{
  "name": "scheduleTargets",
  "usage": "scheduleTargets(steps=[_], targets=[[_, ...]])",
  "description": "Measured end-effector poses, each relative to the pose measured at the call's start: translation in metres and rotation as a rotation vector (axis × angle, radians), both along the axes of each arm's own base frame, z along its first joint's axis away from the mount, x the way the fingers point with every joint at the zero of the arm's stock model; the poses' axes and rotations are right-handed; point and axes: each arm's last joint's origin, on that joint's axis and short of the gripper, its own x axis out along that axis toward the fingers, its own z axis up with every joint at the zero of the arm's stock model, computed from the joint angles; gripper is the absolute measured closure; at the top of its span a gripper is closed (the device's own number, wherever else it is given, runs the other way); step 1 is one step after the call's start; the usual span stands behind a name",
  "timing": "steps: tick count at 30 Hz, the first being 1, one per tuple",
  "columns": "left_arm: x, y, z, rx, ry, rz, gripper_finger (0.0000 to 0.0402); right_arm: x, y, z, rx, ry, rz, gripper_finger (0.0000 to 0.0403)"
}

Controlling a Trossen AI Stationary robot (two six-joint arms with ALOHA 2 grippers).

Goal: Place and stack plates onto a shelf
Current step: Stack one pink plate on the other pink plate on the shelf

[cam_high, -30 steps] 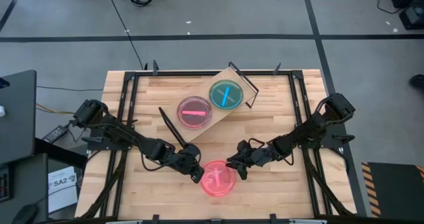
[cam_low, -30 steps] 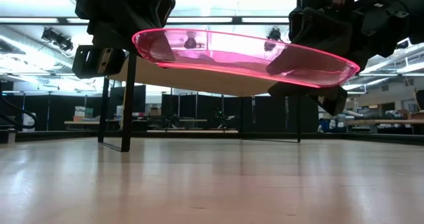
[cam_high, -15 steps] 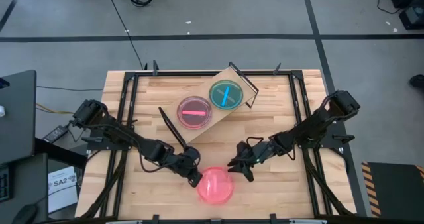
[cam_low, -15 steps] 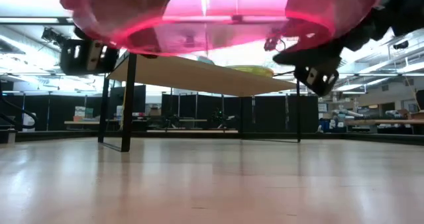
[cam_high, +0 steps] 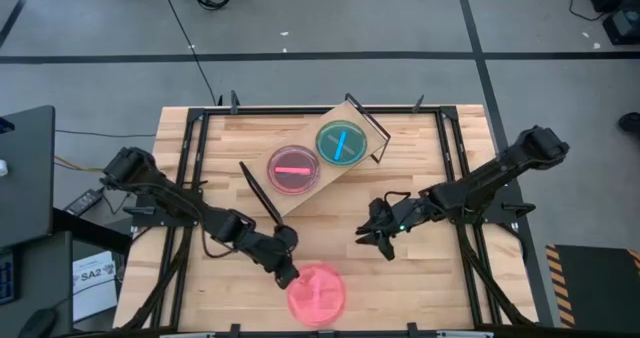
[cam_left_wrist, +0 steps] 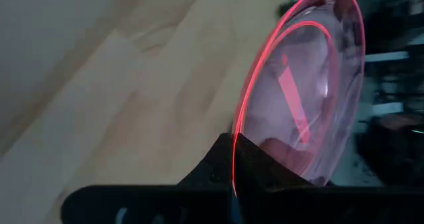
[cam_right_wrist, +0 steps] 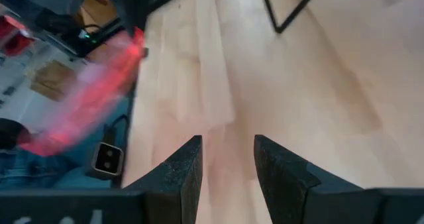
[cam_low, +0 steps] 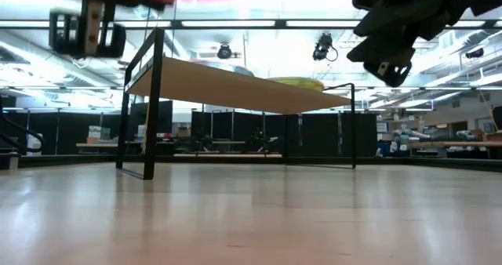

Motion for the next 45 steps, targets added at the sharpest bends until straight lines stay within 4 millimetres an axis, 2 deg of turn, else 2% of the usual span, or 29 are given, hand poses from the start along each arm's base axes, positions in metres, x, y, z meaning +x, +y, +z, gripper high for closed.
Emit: scheduleTargets(steps=[8, 15, 22, 27, 33, 39, 45], targets=[[-0.019, 0.021, 0.053, -0.043, -0.169, 0.076, 0.0398, -0.014, -0.011, 0.021, -0.140, -0.076, -0.036, 0.0260], [-0.034, 0.057, 0.091, -0.006, -0.321, 0.169, 0.0398, -0.015, -0.015, 0.026, -0.151, -0.104, -0.046, 0.0260], [-0.049, 0.101, 0.117, 0.069, -0.431, 0.259, 0.0398, -0.015, -0.015, 0.026, -0.151, -0.105, -0.046, 0.0260], [-0.067, 0.136, 0.117, 0.152, -0.333, 0.363, 0.0398, -0.015, -0.015, 0.026, -0.151, -0.105, -0.046, 0.0260], [-0.084, 0.169, 0.105, 0.240, -0.144, 0.477, 0.0398, -0.015, -0.015, 0.026, -0.151, -0.106, -0.046, 0.0260], [-0.087, 0.195, 0.096, 0.310, -0.046, 0.540, 0.0398, -0.015, -0.015, 0.026, -0.150, -0.106, -0.046, 0.0260], [-0.089, 0.212, 0.091, 0.303, 0.002, 0.573, 0.0396, -0.015, -0.015, 0.026, -0.150, -0.106, -0.046, 0.0260]])
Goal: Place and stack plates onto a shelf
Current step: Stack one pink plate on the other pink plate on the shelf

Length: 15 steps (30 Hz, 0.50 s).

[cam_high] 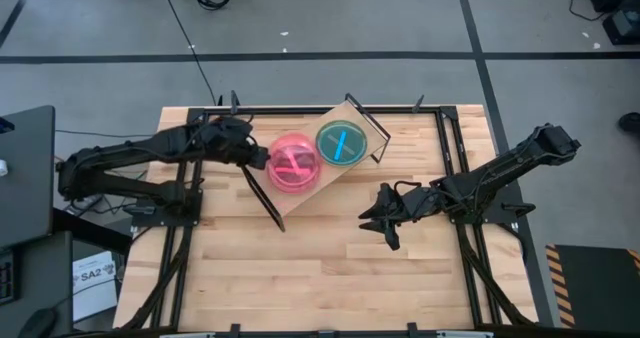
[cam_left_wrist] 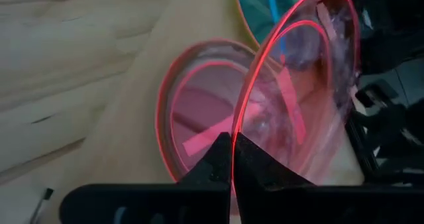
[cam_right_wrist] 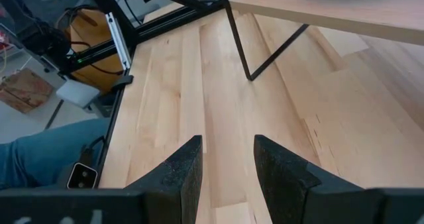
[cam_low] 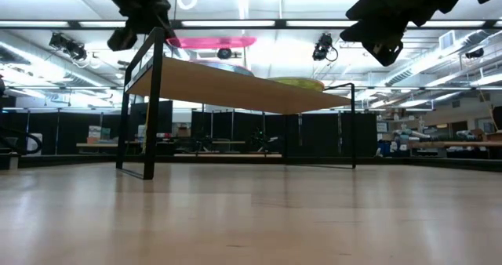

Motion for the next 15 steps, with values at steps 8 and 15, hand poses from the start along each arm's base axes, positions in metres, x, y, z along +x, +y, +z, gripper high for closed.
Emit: scheduleTargets(steps=[8, 15], targets=[[0.003, 0.005, -0.007, -0.024, 0.056, 0.010, 0.0392, 0.000, 0.000, 0.000, -0.006, -0.002, -0.012, 0.0260], [0.009, 0.007, -0.014, -0.029, 0.081, 0.011, 0.0390, 0.000, 0.000, 0.000, -0.007, -0.001, -0.015, 0.0260]])
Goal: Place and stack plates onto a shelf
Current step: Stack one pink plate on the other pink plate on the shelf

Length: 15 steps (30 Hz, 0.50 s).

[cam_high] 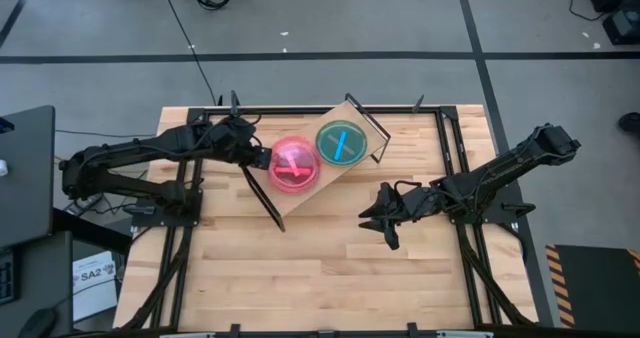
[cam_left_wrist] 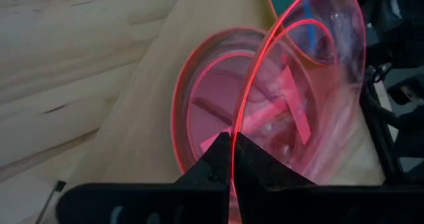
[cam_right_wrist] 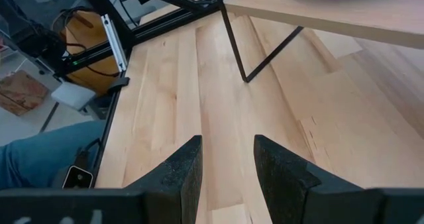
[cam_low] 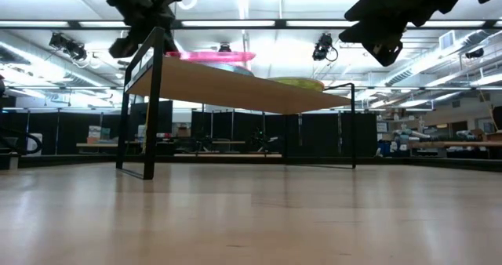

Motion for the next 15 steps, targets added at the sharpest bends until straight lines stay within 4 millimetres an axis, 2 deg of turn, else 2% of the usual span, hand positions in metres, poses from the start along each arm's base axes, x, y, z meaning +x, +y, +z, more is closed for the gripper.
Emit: scheduleTargets(steps=[7, 15], targets=[[0.0024, 0.0009, -0.0045, -0.008, 0.028, 0.001, 0.0379, 0.0002, 0.0002, 0.0003, 0.002, -0.005, 0.000, 0.0260], [0.0023, 0.0008, -0.0036, -0.006, 0.023, 0.001, 0.0312, 0.0002, 0.0002, 0.0003, 0.002, -0.004, 0.001, 0.0260]])
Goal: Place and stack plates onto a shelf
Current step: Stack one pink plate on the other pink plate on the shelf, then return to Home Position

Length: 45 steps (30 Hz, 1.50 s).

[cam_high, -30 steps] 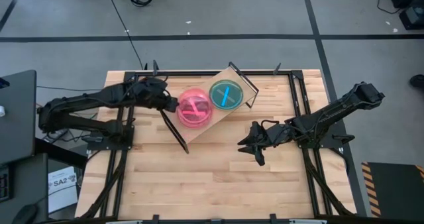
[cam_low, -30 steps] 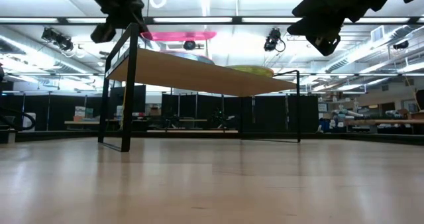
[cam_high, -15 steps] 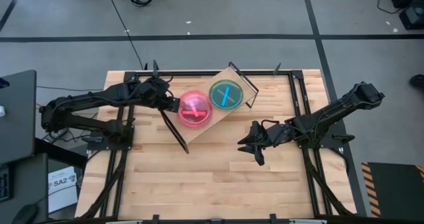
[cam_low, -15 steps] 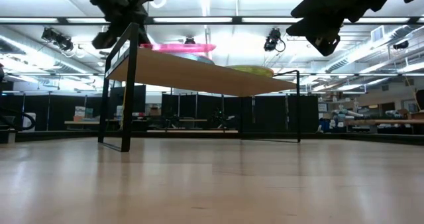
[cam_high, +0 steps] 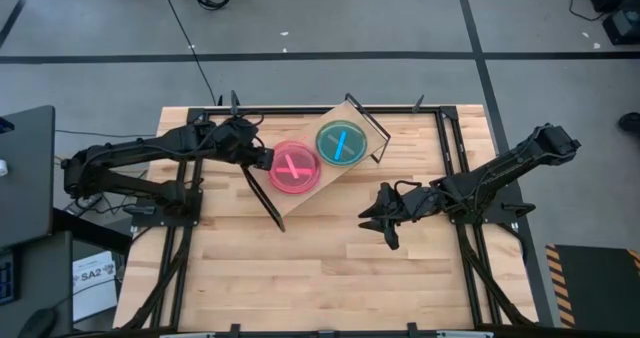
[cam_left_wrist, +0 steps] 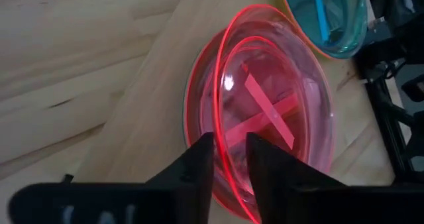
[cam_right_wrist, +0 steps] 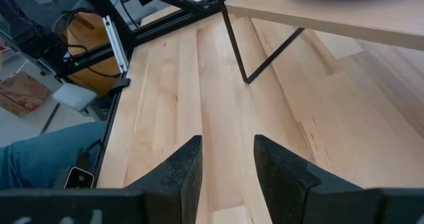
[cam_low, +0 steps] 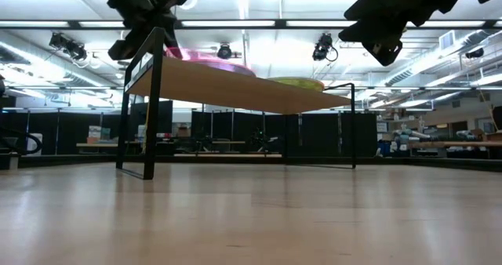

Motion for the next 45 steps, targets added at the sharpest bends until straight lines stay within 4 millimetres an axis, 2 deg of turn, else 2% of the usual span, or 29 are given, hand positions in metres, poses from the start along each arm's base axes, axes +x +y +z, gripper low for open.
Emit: scheduleTargets(steps=[8, 20, 28, 33, 38, 42, 45], targets=[[-0.001, -0.001, 0.001, -0.003, -0.007, 0.000, 0.0264, 0.000, 0.000, 0.000, 0.000, 0.000, 0.000, 0.0260], [-0.021, -0.008, 0.021, -0.009, -0.118, -0.038, 0.0262, 0.000, 0.000, 0.000, 0.000, 0.000, 0.000, 0.0260], [-0.041, -0.027, 0.037, -0.013, -0.211, -0.252, 0.0269, 0.000, 0.000, 0.000, 0.001, 0.000, 0.001, 0.0260], [-0.046, -0.045, 0.048, 0.241, -0.249, -0.339, 0.0288, 0.000, 0.000, 0.000, 0.001, 0.000, 0.001, 0.0260], [-0.037, -0.058, 0.056, 0.463, -0.293, -0.380, 0.0318, 0.003, -0.002, 0.004, 0.016, -0.044, -0.013, 0.0267], [-0.033, -0.062, 0.067, 0.582, -0.374, -0.416, 0.0359, 0.006, -0.006, 0.011, 0.049, -0.112, -0.015, 0.0299], [-0.036, -0.062, 0.073, 0.658, -0.409, -0.442, 0.0392, 0.005, -0.009, 0.017, 0.082, -0.142, 0.029, 0.0343]])
